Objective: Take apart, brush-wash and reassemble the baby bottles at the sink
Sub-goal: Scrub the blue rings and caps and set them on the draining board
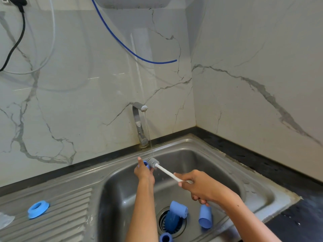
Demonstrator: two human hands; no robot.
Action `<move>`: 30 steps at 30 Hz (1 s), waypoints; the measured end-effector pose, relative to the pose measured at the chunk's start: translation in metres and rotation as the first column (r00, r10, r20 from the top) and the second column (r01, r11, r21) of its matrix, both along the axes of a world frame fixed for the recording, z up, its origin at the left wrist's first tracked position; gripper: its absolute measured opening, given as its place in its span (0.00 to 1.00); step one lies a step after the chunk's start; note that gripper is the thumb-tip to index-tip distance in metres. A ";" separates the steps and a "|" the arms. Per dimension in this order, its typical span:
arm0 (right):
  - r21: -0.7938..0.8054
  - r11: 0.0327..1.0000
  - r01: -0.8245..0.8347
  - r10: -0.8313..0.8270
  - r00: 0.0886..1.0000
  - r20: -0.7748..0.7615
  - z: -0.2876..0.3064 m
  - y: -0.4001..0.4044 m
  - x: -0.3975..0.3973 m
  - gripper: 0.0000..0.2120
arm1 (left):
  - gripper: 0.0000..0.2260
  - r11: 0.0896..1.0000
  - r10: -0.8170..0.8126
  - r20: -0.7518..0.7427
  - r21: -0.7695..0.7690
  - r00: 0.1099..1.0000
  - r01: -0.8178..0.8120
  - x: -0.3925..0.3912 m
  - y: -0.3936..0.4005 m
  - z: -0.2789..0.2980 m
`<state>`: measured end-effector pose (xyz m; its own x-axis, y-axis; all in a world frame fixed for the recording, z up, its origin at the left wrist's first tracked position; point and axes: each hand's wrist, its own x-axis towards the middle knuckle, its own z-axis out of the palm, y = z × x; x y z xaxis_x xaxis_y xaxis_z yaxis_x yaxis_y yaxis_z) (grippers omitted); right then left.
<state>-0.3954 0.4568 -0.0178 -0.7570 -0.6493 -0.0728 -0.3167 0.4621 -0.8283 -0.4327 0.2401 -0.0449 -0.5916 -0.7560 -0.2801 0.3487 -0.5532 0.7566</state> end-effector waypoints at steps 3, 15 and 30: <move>0.016 1.000 0.001 0.000 0.998 -0.061 -0.001 -0.001 0.002 0.19 | 0.13 0.997 -0.048 0.009 -0.067 0.999 0.048 -0.001 0.004 0.002; 0.072 0.989 0.126 -0.102 0.957 -0.273 -0.006 -0.036 -0.002 0.21 | 0.11 0.963 -0.269 0.012 -0.016 0.963 0.269 -0.005 0.033 0.009; 0.121 0.988 0.094 -0.075 0.985 -0.152 -0.010 -0.023 -0.013 0.21 | 0.03 0.956 -0.234 -0.214 0.126 0.948 0.264 0.025 0.022 0.023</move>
